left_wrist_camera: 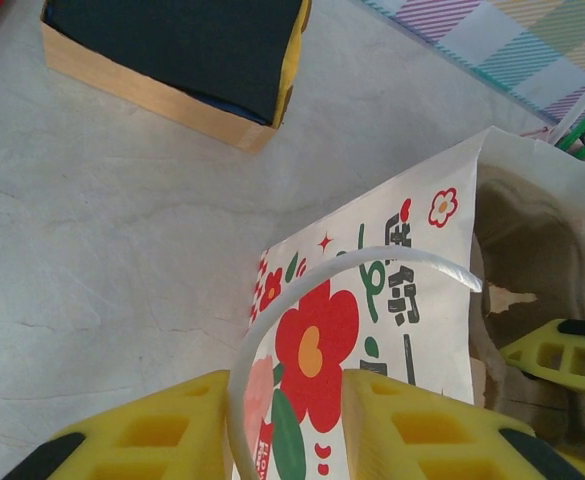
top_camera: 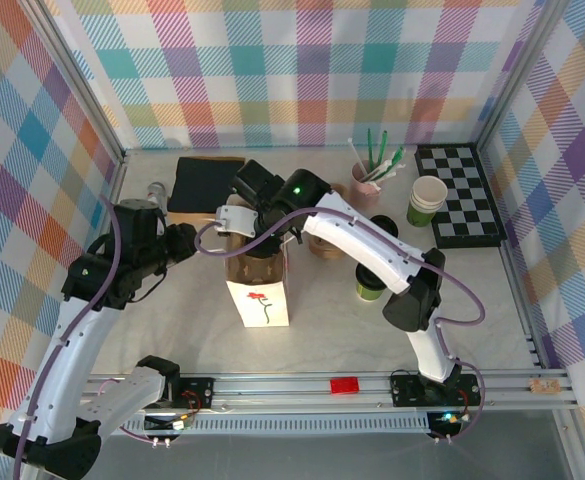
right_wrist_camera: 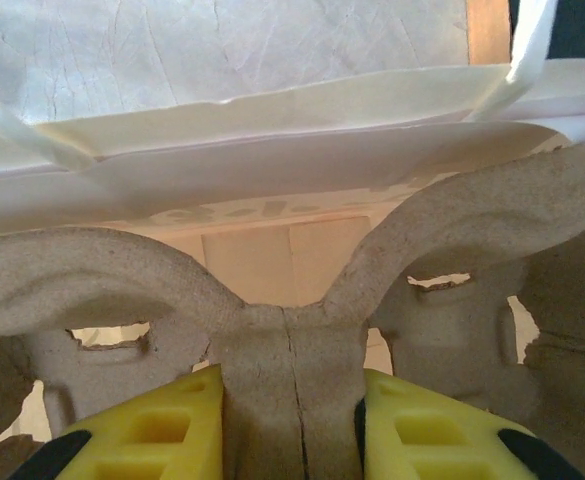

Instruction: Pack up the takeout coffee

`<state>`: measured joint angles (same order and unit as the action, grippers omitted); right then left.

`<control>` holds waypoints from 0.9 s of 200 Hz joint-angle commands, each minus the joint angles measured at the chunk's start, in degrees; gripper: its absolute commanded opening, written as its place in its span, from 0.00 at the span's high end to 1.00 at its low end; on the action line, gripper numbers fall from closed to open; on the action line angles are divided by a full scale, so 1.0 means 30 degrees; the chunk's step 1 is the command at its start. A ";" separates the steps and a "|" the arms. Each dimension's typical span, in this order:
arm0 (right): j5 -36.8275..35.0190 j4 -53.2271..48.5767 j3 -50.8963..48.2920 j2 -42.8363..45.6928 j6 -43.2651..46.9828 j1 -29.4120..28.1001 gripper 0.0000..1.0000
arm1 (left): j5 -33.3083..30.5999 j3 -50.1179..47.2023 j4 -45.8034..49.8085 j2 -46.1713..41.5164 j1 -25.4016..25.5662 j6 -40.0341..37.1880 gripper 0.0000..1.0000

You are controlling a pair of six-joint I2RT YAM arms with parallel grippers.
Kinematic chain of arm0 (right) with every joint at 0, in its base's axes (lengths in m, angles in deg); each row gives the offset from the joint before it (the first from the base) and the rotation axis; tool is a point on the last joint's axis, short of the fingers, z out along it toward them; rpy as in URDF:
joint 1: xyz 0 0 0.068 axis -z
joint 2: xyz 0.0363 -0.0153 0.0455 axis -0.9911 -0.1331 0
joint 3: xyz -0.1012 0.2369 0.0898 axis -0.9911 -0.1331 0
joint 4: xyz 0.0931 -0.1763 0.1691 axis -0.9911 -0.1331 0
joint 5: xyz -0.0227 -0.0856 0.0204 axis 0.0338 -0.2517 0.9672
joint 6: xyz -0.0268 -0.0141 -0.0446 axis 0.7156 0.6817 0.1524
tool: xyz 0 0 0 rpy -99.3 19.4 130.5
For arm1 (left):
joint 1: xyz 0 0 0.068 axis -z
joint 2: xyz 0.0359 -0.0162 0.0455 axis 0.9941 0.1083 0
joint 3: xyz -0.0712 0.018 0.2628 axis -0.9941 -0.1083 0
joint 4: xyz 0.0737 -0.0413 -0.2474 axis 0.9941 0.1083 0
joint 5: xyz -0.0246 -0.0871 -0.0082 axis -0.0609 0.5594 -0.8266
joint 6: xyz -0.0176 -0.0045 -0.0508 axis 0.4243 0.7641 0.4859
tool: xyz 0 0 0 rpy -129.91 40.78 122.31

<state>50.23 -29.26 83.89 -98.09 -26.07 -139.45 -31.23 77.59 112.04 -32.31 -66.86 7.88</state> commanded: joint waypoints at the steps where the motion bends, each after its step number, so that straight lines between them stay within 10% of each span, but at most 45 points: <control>1: -0.0250 -0.0679 -0.0151 -0.0431 0.0149 -0.0177 0.70 | -0.0091 -0.0159 -0.0191 -0.0380 -0.0223 -0.0023 0.69; 180: -0.1201 -0.0768 -0.1387 0.0780 0.0440 -0.0624 0.73 | -0.0691 -0.0339 -0.0570 -0.0012 -0.0248 -0.0025 0.99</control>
<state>47.24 -30.57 80.70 -98.79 -25.39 -140.94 -31.67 76.76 110.58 -31.66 -66.86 7.88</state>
